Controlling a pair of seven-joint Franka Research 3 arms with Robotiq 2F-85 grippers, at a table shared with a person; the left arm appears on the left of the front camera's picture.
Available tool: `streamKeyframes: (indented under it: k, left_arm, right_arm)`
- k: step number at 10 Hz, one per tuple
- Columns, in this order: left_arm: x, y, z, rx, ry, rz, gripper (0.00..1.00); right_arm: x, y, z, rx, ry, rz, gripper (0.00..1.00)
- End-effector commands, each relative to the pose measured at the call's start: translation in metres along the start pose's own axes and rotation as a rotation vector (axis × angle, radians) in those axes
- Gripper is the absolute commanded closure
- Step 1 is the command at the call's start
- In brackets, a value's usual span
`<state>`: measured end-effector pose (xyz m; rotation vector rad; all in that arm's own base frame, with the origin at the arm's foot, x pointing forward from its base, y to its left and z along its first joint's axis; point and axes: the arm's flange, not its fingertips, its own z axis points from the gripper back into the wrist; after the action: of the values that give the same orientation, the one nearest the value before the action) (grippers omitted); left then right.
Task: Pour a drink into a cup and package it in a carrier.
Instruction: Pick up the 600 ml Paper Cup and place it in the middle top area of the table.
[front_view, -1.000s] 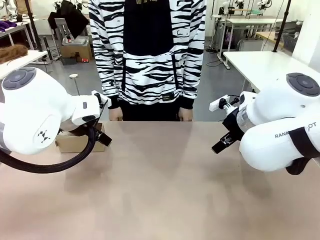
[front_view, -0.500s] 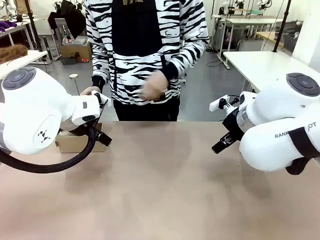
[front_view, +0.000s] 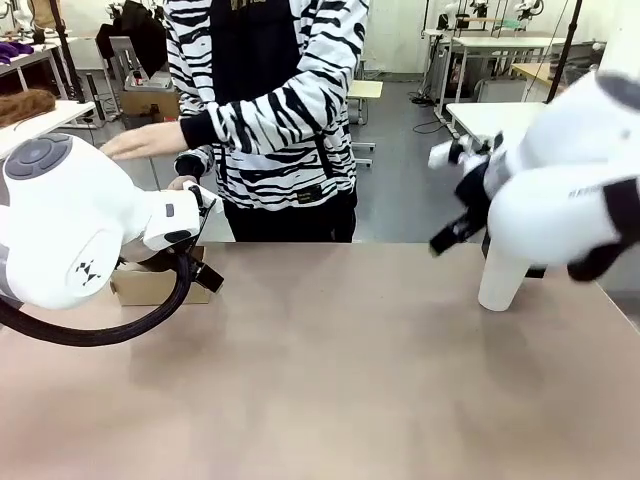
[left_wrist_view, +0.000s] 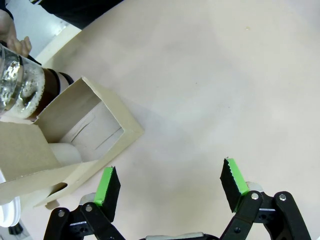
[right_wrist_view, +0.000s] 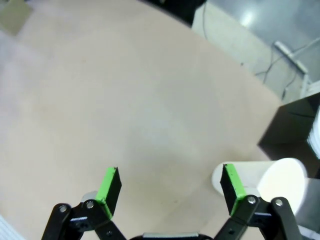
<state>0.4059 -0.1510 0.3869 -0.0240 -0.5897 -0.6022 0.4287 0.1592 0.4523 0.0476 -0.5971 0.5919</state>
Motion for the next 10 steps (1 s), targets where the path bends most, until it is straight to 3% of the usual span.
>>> streamKeyframes:
  k: [1, 3, 5, 8, 9, 10]
  left_arm:
    - [0.001, 0.000, 0.002, 0.001, -0.006, -0.001, 0.00]
    - [0.001, 0.000, 0.002, 0.001, -0.006, -0.001, 0.00]
    - [0.001, 0.000, 0.002, 0.001, -0.006, -0.001, 0.00]
    - [0.001, 0.000, 0.002, 0.001, -0.006, -0.001, 0.00]
    - [0.001, 0.000, 0.002, 0.001, -0.006, -0.001, 0.00]
    - [0.001, 0.000, 0.002, 0.001, -0.006, -0.001, 0.00]
  right_arm:
    - [0.017, -0.040, 0.040, 0.093, -0.019, 0.011, 0.00]
    - [0.000, -0.106, 0.080, 0.262, -0.167, 0.092, 0.00]
    - [-0.044, -0.175, 0.106, 0.380, -0.315, 0.132, 0.00]
    - [-0.114, -0.234, 0.095, 0.497, -0.547, 0.175, 0.00]
    - [-0.128, -0.247, 0.081, 0.513, -0.590, 0.179, 0.00]
    - [-0.130, -0.248, 0.066, 0.509, -0.572, 0.139, 0.00]
